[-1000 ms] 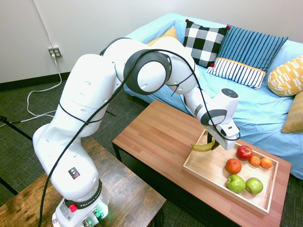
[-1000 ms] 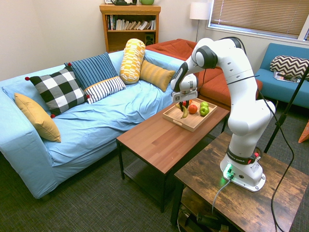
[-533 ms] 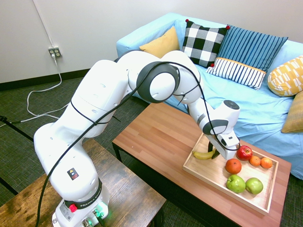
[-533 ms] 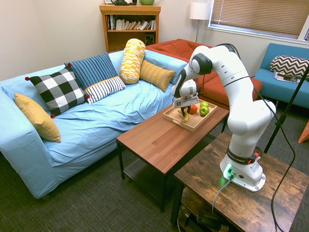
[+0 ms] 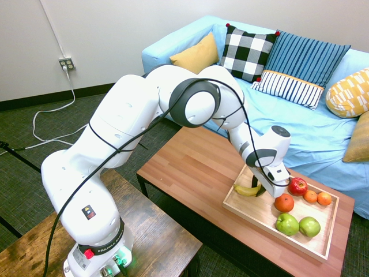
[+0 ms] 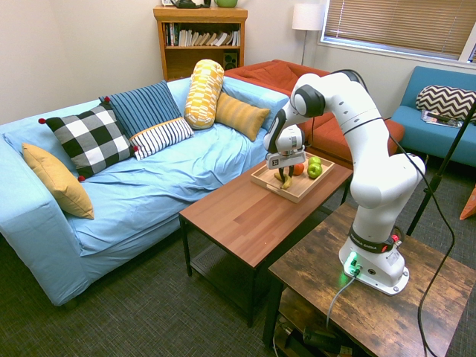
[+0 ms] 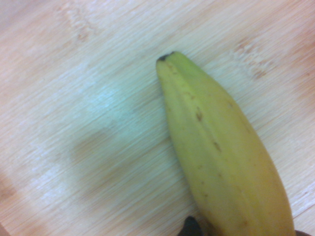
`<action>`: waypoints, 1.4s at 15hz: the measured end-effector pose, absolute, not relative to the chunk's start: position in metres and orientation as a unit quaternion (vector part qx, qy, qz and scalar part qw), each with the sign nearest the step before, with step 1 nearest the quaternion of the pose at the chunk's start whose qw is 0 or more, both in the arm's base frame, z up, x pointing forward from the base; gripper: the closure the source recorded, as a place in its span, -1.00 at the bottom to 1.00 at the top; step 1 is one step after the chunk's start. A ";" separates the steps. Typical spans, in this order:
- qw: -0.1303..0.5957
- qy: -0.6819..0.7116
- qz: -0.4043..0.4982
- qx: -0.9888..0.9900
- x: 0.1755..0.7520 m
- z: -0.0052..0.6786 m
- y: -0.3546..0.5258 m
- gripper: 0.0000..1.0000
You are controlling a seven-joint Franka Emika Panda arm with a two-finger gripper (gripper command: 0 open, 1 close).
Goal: Put banana in the tray
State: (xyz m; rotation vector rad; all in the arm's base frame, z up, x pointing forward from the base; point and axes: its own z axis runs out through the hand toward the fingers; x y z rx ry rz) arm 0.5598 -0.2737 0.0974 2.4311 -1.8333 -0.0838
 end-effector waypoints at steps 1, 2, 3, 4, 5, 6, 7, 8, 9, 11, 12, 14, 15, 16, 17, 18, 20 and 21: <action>0.047 -0.600 -0.029 0.798 0.560 0.096 -0.271 -1.00; 0.046 -0.599 -0.029 0.799 0.561 0.095 -0.269 -1.00; 0.046 -0.598 -0.029 0.800 0.562 0.096 -0.268 -1.00; 0.046 -0.597 -0.028 0.800 0.562 0.097 -0.268 -1.00; 0.045 -0.596 -0.027 0.801 0.563 0.098 -0.268 -1.00; 0.045 -0.596 -0.027 0.801 0.563 0.099 -0.268 -1.00; 0.045 -0.596 -0.027 0.802 0.563 0.099 -0.268 -1.00; 0.045 -0.595 -0.027 0.802 0.563 0.099 -0.268 -1.00; 0.046 -0.595 -0.028 0.802 0.562 0.098 -0.268 -1.00; 0.050 -0.593 -0.028 0.803 0.558 0.101 -0.268 -1.00; 0.052 -0.592 -0.025 0.804 0.555 0.107 -0.267 -1.00; 0.054 -0.589 -0.014 0.806 0.548 0.129 -0.263 -1.00; 0.053 -0.587 -0.009 0.808 0.544 0.143 -0.260 -1.00; 0.053 -0.586 -0.004 0.809 0.539 0.157 -0.258 -1.00; 0.053 -0.585 0.001 0.809 0.534 0.171 -0.256 -1.00; 0.054 -0.584 0.004 0.810 0.530 0.182 -0.254 -1.00; 0.058 -0.583 0.015 0.810 0.522 0.204 -0.253 -1.00; 0.060 -0.582 0.021 0.810 0.518 0.215 -0.252 -1.00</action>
